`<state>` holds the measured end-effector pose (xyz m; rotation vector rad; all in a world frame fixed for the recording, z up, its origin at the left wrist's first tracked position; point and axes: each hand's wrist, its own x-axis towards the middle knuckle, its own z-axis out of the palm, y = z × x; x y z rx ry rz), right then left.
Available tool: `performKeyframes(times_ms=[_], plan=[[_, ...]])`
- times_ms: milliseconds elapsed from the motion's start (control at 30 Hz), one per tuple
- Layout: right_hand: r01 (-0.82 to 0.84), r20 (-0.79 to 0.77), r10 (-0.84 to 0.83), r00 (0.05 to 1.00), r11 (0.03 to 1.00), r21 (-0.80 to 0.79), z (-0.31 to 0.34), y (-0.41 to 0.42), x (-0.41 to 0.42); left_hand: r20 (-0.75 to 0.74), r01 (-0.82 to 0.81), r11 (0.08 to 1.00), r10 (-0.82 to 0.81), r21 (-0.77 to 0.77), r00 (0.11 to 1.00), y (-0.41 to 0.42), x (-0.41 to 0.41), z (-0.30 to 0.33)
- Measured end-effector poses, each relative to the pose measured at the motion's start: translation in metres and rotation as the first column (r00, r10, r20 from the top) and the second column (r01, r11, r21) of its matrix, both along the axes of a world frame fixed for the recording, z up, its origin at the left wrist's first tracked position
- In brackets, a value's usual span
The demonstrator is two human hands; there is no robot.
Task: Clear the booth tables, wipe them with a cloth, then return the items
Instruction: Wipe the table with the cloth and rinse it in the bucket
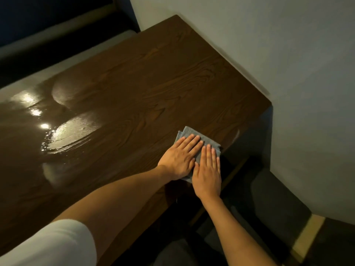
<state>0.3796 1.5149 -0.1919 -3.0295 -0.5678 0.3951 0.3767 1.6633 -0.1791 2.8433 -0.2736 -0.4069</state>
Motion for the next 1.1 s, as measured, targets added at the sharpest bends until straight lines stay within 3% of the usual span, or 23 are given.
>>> performKeyframes(times_ms=[267,533,1100], plan=[[-0.053,-0.003,0.053,0.999,0.998,-0.016,0.003,0.050,-0.085,-0.006,-0.078,0.996,0.078,-0.031,0.997,0.048,-0.099,0.004],[-0.144,-0.008,0.143,0.990,0.989,-0.036,0.006,0.065,-0.095,-0.014,-0.100,0.995,0.100,-0.015,0.995,0.068,-0.118,-0.002],[-0.214,-0.023,0.213,0.977,0.975,-0.067,0.009,0.039,0.089,0.034,-0.110,0.993,0.109,0.035,0.993,0.044,0.064,-0.006]])
